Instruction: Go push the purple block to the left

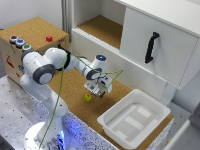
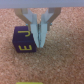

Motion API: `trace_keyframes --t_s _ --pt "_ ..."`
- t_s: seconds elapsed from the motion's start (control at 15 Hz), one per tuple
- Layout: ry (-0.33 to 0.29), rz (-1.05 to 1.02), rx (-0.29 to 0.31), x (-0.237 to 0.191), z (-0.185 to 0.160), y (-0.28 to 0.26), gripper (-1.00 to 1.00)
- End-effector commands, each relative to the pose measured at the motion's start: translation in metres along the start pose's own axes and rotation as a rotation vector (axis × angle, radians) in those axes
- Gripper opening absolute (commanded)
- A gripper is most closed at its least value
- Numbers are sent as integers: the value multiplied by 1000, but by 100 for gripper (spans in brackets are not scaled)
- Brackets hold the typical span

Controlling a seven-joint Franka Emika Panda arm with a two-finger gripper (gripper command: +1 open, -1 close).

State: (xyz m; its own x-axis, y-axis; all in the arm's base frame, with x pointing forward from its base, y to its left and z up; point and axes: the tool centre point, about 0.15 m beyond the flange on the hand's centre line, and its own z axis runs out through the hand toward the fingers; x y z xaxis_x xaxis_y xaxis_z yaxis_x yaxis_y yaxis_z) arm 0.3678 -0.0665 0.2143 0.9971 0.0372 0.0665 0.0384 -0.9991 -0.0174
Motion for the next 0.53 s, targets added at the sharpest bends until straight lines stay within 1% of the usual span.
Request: trace_keyframes --t_s 0.0,0.2,0.47 --pt "70 2 -15 9 8 -27 -100" --pt "57 -5 -7 8 9 -37 -100" --pt "19 -14 -32 0 10 -40 -100"
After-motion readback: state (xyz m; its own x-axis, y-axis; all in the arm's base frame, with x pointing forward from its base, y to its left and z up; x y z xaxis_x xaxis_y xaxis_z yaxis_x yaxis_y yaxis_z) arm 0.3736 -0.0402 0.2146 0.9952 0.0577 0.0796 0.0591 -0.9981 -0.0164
